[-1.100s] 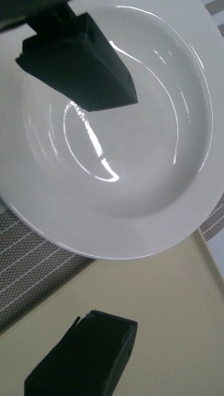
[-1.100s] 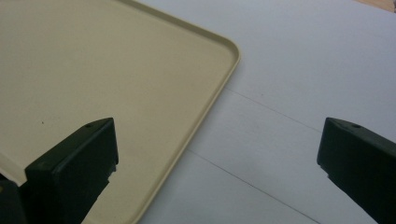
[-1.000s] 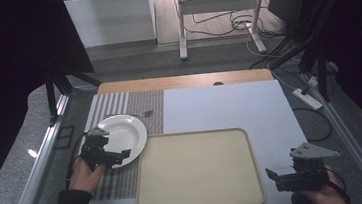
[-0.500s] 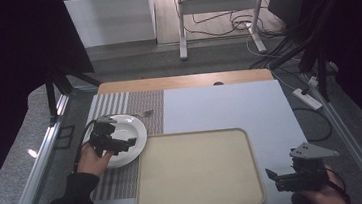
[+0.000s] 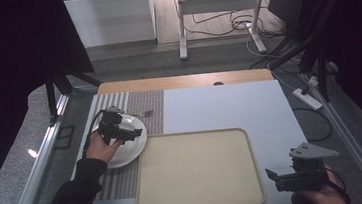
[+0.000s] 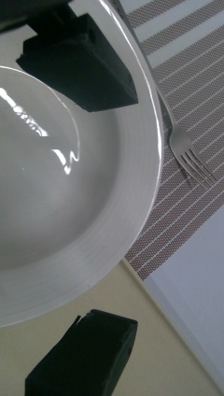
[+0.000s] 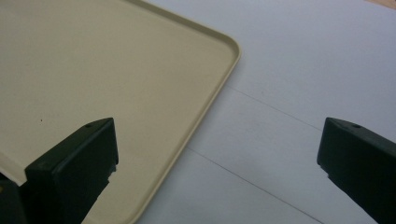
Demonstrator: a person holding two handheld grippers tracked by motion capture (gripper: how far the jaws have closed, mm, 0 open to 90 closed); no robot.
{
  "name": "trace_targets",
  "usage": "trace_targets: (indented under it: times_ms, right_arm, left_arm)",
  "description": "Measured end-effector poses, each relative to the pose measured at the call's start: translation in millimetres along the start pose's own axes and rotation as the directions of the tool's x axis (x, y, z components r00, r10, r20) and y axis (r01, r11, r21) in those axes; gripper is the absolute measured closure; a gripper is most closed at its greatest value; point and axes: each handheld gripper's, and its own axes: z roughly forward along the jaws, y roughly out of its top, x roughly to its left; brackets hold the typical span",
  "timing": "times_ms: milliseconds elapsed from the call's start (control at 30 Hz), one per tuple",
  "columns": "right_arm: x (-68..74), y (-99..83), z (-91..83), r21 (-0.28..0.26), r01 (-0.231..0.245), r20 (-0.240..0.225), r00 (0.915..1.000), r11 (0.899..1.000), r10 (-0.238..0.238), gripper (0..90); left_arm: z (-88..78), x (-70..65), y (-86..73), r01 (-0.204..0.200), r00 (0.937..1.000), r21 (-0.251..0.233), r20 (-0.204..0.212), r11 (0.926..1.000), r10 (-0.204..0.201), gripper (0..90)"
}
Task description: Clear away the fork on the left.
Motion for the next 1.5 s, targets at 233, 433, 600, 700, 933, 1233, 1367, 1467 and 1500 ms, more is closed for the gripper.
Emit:
trace_targets:
  times_ms: [233, 433, 600, 700, 933, 1233, 1367, 1467, 1500]
  right_arm:
    - [-0.3, 0.0, 0.0, 0.001, 0.001, -0.001, 1.0, 1.0, -0.001, 0.0]
    - [-0.1, -0.1, 0.1, 0.002, 0.001, -0.001, 1.0, 1.0, -0.001, 0.0]
    - [0.0, -0.1, 0.2, 0.003, 0.002, -0.002, 1.0, 1.0, -0.001, 0.0]
    - [-0.1, -0.1, 0.1, 0.003, 0.002, -0.003, 1.0, 1.0, -0.002, 0.0]
    - [-0.1, 0.0, 0.2, 0.003, 0.002, -0.005, 1.0, 1.0, -0.002, 0.0]
    - [-0.1, -0.1, 0.2, 0.002, 0.007, -0.008, 0.9999, 1.0, -0.007, 0.0]
    - [-0.3, -0.1, 0.4, 0.003, 0.008, -0.011, 0.9999, 1.0, -0.008, 0.0]
    - [0.0, 0.2, 0.5, 0.009, 0.011, -0.014, 0.9998, 1.0, -0.011, 0.0]
    - [0.2, 0.3, 0.6, 0.009, 0.011, -0.014, 0.9998, 1.0, -0.011, 0.0]
  left_arm:
    - [15.6, 0.6, 13.9, -0.05, 0.9987, 0.017, 0.008, 0.9986, 0.05, 0.0]
    - [26.4, 5.4, 26.8, -0.068, 0.9976, 0.03, 0.009, 0.9972, 0.068, 2.3]
    - [33.6, 13.5, 35.1, -0.069, 0.9976, 0.059, 0.014, 0.9959, 0.068, 24.1]
    - [38.6, 19.1, 39.3, -0.075, 0.9952, 0.077, 0.068, 0.9941, 0.07, 52.4]
    - [62.1, 22.4, 49.9, -0.092, 0.9926, 0.143, 0.092, 0.9855, 0.079, 88.5]
    - [93.6, 22.5, 58.3, -0.093, 0.9957, 0.227, 0.017, 0.9695, 0.091, 88.4]
    - [98.5, 27.2, 63.8, -0.071, 0.9974, 0.215, 0.005, 0.9739, 0.072, 88.4]
    - [102.7, 30.1, 69.9, -0.064, 0.9977, 0.216, -0.011, 0.9742, 0.068, 88.4]
    - [104.2, 31.1, 72.4, -0.063, 0.9974, 0.222, -0.021, 0.973, 0.069, 88.4]
